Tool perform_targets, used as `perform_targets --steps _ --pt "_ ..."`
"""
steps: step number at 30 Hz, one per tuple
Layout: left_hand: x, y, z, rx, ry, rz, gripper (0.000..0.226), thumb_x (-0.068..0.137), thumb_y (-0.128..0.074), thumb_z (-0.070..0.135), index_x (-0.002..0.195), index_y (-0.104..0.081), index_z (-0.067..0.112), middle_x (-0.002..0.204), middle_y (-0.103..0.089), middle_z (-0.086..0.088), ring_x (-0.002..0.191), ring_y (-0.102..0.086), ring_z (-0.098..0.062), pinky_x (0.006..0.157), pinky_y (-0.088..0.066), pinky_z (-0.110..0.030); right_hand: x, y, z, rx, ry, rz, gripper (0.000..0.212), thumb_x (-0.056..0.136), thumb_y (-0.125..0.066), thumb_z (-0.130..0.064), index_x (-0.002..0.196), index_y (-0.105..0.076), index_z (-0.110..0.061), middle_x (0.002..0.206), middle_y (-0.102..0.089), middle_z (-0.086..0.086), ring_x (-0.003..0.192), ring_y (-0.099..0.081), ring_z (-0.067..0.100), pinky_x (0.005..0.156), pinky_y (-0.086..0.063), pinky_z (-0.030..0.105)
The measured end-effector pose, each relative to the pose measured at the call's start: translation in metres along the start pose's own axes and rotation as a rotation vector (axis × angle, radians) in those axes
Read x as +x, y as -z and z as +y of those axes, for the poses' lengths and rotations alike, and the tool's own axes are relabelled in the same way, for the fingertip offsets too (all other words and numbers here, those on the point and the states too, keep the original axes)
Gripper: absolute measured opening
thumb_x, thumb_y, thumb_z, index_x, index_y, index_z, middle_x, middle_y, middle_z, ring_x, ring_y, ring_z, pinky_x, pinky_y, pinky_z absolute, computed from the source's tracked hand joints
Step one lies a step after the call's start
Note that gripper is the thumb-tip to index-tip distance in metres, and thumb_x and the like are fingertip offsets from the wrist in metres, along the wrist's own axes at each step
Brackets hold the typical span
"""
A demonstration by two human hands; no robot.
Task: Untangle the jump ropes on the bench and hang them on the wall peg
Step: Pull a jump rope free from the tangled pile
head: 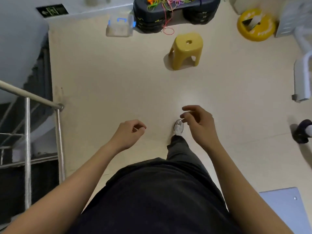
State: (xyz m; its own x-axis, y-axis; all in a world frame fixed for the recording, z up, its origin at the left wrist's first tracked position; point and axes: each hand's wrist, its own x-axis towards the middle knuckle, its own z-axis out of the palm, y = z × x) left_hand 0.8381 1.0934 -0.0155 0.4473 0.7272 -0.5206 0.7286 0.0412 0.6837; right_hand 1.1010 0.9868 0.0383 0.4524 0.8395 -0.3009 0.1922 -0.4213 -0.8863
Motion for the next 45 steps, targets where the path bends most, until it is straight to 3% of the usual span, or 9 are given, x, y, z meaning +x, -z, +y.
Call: perform_targets --steps 5,12,18,23,28,31,38,41,45 --pt "0.136 0.034 0.101 -0.043 0.008 0.070 0.013 0.099 -0.065 0.028 0.100 -0.076 0.035 0.094 -0.074 0.020 0.087 -0.069 -0.004 0.081 -0.053 -0.024 0.169 0.046 -0.046 -0.015 -0.011 -0.052 0.022 0.097 -0.060 -0.018 0.111 -0.074 -0.026 0.091 -0.079 -0.006 0.087 -0.076 0.012 0.083 -0.060 0.028" --pt "0.313 0.122 0.227 -0.242 -0.073 0.171 0.015 0.097 -0.065 0.028 0.100 -0.077 0.036 0.096 -0.077 0.018 0.091 -0.073 -0.008 0.087 -0.056 -0.027 0.358 0.088 -0.058 -0.265 -0.145 -0.216 0.023 0.094 -0.060 -0.023 0.110 -0.073 -0.034 0.090 -0.077 -0.008 0.087 -0.072 0.008 0.077 -0.057 0.028" --pt "0.499 0.211 0.272 -0.263 -0.073 0.173 0.019 0.100 -0.063 0.024 0.098 -0.076 0.037 0.097 -0.077 0.015 0.094 -0.074 -0.014 0.089 -0.057 -0.030 0.550 0.080 -0.087 -0.349 -0.204 -0.220 0.027 0.094 -0.057 -0.021 0.111 -0.072 -0.034 0.090 -0.077 -0.010 0.086 -0.071 0.004 0.072 -0.051 0.023" --pt "0.618 0.285 0.308 -0.261 -0.073 0.124 0.017 0.097 -0.064 0.025 0.093 -0.077 0.037 0.091 -0.077 0.016 0.084 -0.073 -0.008 0.081 -0.055 -0.023 0.700 0.070 -0.163 -0.363 -0.188 -0.181 0.025 0.093 -0.057 -0.020 0.111 -0.073 -0.030 0.091 -0.077 -0.012 0.088 -0.072 0.006 0.079 -0.054 0.030" --pt "0.710 0.336 0.351 -0.223 -0.052 0.079 0.018 0.098 -0.064 0.025 0.095 -0.077 0.038 0.090 -0.075 0.021 0.087 -0.071 -0.006 0.082 -0.054 -0.023 0.821 0.067 -0.242 -0.258 -0.091 -0.144 0.025 0.095 -0.057 -0.016 0.112 -0.073 -0.025 0.087 -0.077 -0.001 0.084 -0.073 0.020 0.083 -0.062 0.046" --pt "0.758 0.353 0.376 -0.236 -0.039 0.093 0.018 0.097 -0.064 0.022 0.095 -0.078 0.034 0.090 -0.076 0.020 0.087 -0.071 -0.005 0.084 -0.055 -0.024 0.884 0.067 -0.276 -0.151 -0.033 -0.128 0.024 0.099 -0.058 -0.017 0.116 -0.073 -0.023 0.091 -0.078 -0.004 0.088 -0.075 0.015 0.083 -0.063 0.049" --pt "0.908 0.359 0.444 -0.273 -0.013 0.194 0.017 0.097 -0.065 0.021 0.093 -0.077 0.033 0.091 -0.076 0.021 0.089 -0.071 -0.005 0.085 -0.054 -0.025 1.061 0.107 -0.293 -0.121 0.077 -0.215 0.020 0.103 -0.057 -0.015 0.116 -0.070 -0.023 0.094 -0.078 -0.004 0.087 -0.074 0.013 0.082 -0.060 0.030" --pt "0.989 0.342 0.487 -0.271 0.010 0.250 0.016 0.098 -0.065 0.024 0.094 -0.077 0.034 0.092 -0.075 0.022 0.088 -0.070 -0.003 0.085 -0.055 -0.029 1.146 0.144 -0.277 -0.156 0.070 -0.277 0.021 0.103 -0.055 -0.015 0.112 -0.071 -0.024 0.093 -0.078 -0.004 0.086 -0.074 0.013 0.083 -0.059 0.033" --pt "1.069 0.333 0.550 -0.148 0.048 0.200 0.018 0.101 -0.061 0.030 0.112 -0.075 0.029 0.090 -0.070 0.027 0.082 -0.067 0.004 0.070 -0.055 -0.026 1.240 0.200 -0.260 -0.321 -0.022 -0.424 0.025 0.098 -0.053 -0.010 0.108 -0.069 -0.027 0.089 -0.077 -0.003 0.084 -0.072 0.018 0.085 -0.059 0.043"
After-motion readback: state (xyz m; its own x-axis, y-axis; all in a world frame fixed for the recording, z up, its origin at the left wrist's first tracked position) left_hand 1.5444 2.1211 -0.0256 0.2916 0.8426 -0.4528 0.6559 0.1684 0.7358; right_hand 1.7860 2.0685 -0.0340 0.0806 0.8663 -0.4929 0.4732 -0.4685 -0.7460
